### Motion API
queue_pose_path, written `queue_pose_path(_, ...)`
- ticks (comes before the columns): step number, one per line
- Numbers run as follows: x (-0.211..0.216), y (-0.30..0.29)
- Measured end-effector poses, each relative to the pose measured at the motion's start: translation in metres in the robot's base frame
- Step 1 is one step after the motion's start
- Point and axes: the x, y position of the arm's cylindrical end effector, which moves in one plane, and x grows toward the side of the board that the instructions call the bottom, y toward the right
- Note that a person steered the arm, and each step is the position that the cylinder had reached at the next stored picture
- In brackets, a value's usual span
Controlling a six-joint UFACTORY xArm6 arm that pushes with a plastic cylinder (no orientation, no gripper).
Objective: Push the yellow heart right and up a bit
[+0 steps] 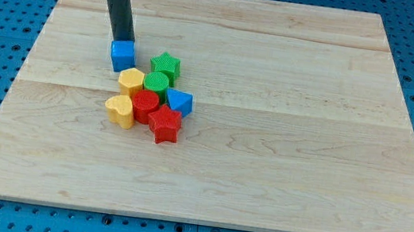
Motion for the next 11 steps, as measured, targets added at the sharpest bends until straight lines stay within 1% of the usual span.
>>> queue_pose_path(1,0.049,0.009)
queue_pose_path(3,0.058,0.013)
queue_pose_path(4,0.054,0.012)
queue_pose_path(5,0.05,-0.058)
queue_pose_path(6,0.081,-0.071)
queue_pose_path(7,0.154,-0.066)
queue_pose_path(8,0.19,-0.035)
queue_pose_path(10,0.18,0.037)
queue_pose_path(11,0.179,0.042)
